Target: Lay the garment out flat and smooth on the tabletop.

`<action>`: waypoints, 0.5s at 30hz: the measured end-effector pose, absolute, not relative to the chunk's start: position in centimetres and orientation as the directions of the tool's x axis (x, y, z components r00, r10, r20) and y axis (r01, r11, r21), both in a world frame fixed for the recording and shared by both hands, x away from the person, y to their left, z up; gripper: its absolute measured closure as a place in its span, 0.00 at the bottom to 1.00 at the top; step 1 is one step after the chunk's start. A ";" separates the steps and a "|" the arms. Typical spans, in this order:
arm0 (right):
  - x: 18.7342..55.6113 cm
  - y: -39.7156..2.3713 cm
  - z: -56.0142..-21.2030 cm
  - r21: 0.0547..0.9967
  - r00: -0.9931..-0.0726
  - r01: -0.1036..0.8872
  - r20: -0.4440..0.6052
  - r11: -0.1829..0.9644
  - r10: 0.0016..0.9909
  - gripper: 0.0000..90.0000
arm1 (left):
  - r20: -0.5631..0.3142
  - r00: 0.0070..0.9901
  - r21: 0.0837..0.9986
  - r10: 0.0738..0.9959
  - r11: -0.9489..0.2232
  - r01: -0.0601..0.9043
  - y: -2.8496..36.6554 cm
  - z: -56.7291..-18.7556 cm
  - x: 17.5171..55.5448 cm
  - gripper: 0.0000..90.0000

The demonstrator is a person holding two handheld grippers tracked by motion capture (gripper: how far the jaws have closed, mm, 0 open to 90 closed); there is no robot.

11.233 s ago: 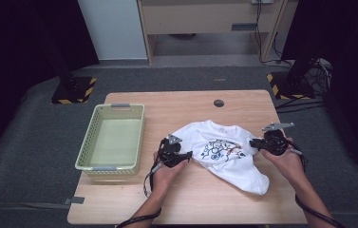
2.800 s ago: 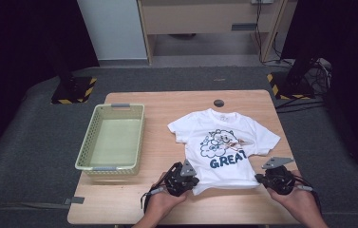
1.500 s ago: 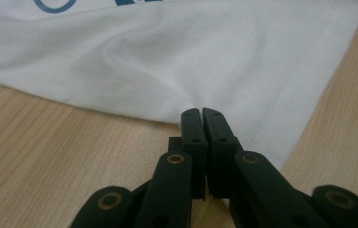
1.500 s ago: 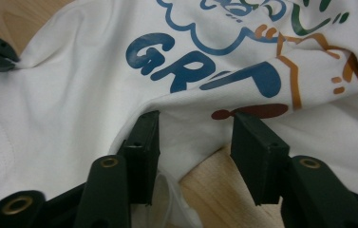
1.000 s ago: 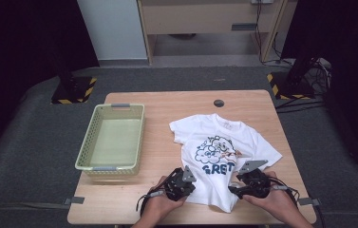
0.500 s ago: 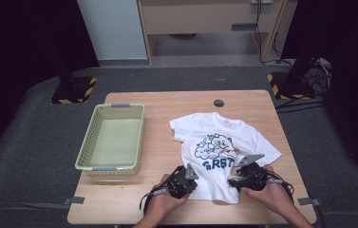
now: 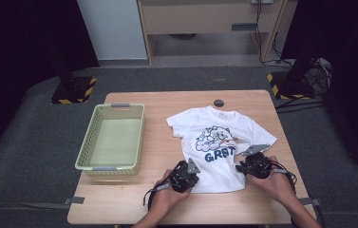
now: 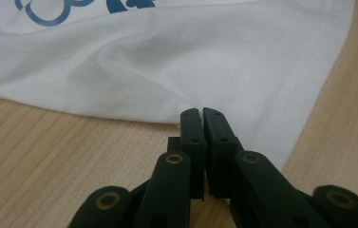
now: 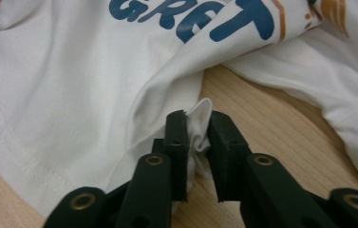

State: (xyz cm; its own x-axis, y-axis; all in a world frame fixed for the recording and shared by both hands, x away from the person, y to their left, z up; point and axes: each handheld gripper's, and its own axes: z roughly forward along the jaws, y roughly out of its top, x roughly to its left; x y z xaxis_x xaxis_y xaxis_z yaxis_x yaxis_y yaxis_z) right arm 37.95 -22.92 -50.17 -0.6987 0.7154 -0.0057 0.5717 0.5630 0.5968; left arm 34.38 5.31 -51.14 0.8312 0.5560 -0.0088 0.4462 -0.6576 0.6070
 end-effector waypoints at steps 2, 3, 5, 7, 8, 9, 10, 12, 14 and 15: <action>37.7 -23.2 -49.9 0.598 -0.698 0.573 -0.003 0.560 0.717 0.91 | -0.006 0.831 0.607 0.557 -0.658 0.445 5.4 -51.1 34.4 0.98; 37.5 -23.4 -49.7 0.600 -0.696 0.573 -0.003 0.558 0.718 0.91 | -0.006 0.830 0.608 0.557 -0.657 0.446 5.4 -51.2 34.4 0.98; 37.2 -23.9 -49.3 0.605 -0.692 0.572 -0.007 0.554 0.722 0.92 | -0.005 0.829 0.608 0.559 -0.657 0.446 5.4 -51.2 34.5 0.98; 36.9 -24.5 -48.6 0.614 -0.683 0.569 -0.016 0.547 0.730 0.92 | -0.002 0.826 0.608 0.564 -0.655 0.449 5.5 -51.2 34.5 0.99; 36.8 -24.8 -48.3 0.622 -0.674 0.569 -0.023 0.538 0.738 0.92 | -0.001 0.825 0.609 0.566 -0.654 0.450 5.5 -51.2 34.6 0.99; 36.6 -25.1 -47.9 0.627 -0.667 0.566 -0.034 0.536 0.744 0.92 | 0.001 0.823 0.608 0.568 -0.653 0.451 5.6 -51.2 34.6 0.99; 36.5 -25.4 -47.6 0.630 -0.658 0.566 -0.044 0.532 0.752 0.92 | 0.001 0.820 0.609 0.572 -0.651 0.453 5.7 -51.2 34.7 0.99; 36.1 -26.0 -47.0 0.634 -0.646 0.566 -0.057 0.527 0.761 0.92 | 0.004 0.816 0.608 0.579 -0.649 0.458 5.8 -51.2 34.8 0.99; 35.5 -26.5 -46.5 0.637 -0.641 0.565 -0.062 0.525 0.765 0.92 | 0.004 0.812 0.605 0.583 -0.648 0.462 6.0 -51.1 34.9 0.99; 35.2 -26.8 -46.4 0.636 -0.640 0.566 -0.060 0.524 0.766 0.92 | 0.002 0.810 0.608 0.586 -0.644 0.464 6.1 -51.2 34.9 0.99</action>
